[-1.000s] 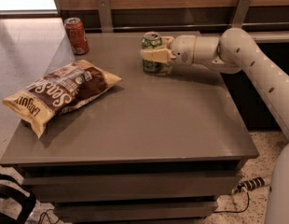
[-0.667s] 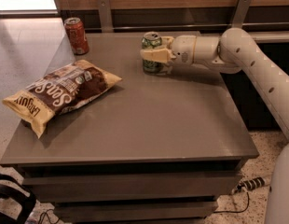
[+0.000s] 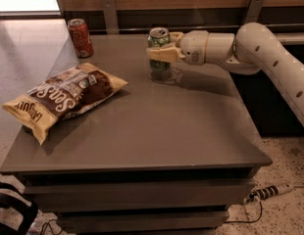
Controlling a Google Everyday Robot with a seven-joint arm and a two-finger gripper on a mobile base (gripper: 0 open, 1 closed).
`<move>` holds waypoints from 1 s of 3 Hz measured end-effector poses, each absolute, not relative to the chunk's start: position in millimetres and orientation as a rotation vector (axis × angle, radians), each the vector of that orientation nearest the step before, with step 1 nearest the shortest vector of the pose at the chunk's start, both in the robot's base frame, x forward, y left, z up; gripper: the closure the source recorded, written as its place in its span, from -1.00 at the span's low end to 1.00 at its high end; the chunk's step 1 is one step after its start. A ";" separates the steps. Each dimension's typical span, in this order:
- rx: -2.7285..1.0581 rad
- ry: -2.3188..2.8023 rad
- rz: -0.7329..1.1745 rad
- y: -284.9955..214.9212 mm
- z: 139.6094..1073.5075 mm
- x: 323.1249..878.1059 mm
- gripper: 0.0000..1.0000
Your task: Pick green can
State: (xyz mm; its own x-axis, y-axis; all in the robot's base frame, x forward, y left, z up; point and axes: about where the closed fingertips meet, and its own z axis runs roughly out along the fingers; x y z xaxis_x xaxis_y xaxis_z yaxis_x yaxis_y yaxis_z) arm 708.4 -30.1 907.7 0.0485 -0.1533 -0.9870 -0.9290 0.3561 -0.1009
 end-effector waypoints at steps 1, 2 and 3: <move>-1.073 1.371 0.748 -33.7 934.7 701.1 1.00; -1.086 1.330 0.702 -35.9 963.6 696.1 1.00; -1.095 1.307 0.674 -38.3 986.1 695.0 1.00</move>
Offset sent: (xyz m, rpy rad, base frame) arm -0.0173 -0.0157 0.0906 -0.0274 -0.1837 -0.0478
